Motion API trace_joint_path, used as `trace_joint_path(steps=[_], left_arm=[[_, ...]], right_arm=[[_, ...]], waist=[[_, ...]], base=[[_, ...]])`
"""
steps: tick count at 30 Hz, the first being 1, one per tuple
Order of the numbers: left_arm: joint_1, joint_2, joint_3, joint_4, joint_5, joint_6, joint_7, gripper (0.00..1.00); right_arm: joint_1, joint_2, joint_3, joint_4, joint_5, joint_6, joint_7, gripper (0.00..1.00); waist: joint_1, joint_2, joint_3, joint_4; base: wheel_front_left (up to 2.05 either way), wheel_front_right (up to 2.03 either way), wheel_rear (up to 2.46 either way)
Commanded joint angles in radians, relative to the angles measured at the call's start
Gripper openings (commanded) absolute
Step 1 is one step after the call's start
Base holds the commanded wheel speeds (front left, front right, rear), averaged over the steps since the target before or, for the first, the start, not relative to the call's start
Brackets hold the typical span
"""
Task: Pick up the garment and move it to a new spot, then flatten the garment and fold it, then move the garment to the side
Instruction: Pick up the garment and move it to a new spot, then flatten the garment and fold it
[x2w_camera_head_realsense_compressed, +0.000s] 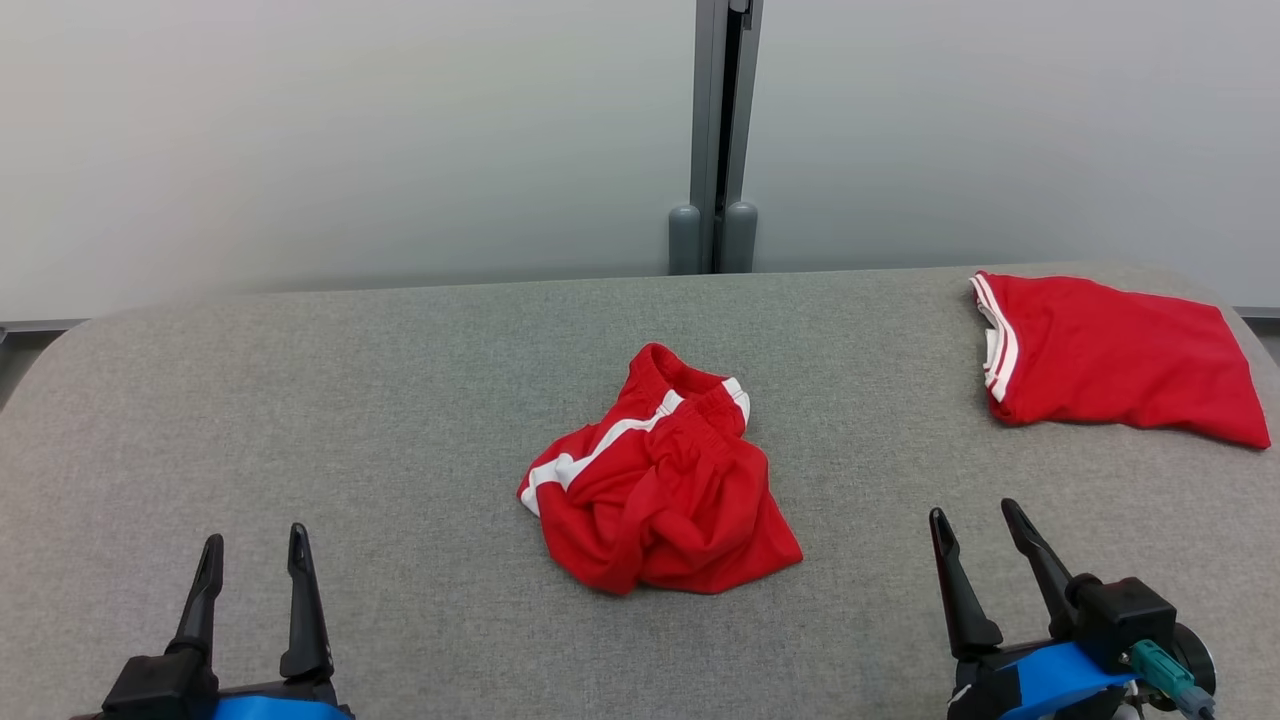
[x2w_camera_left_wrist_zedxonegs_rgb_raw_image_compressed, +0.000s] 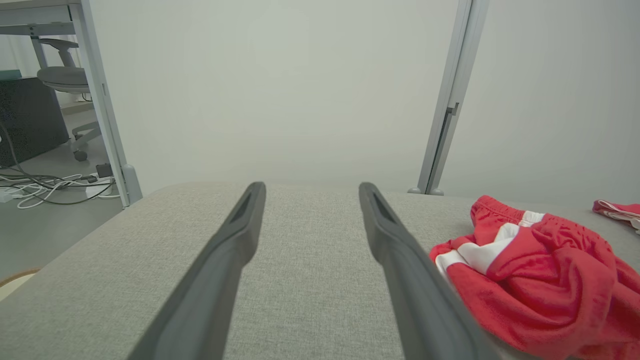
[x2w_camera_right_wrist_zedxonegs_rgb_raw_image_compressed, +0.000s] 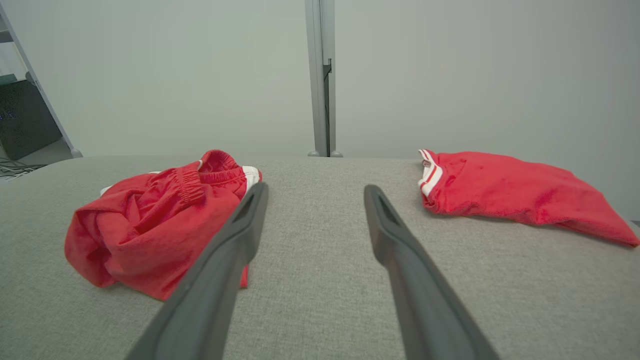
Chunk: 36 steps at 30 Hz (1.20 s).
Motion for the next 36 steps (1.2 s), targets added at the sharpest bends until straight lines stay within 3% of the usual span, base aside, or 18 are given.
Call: trace_joint_path(steps=[1, 36], left_arm=[[0.001, -0.003, 0.006, 0.004, 0.011, -0.004, -0.004, 1.00], [-0.029, -0.033, 0.057, 0.026, 0.063, -0.048, -0.004, 1.00]], right_arm=[[0.012, -0.001, 0.002, 0.003, 0.004, 0.000, -0.003, 1.00], [-0.026, -0.003, -0.005, 0.016, 0.004, 0.000, -0.003, 1.00]], waist=[[0.0000, -0.0001, 0.001, 0.000], [0.0000, -0.0001, 0.013, 0.014]], base=[[0.00, 0.00, 0.00], [0.00, 0.00, 0.00]])
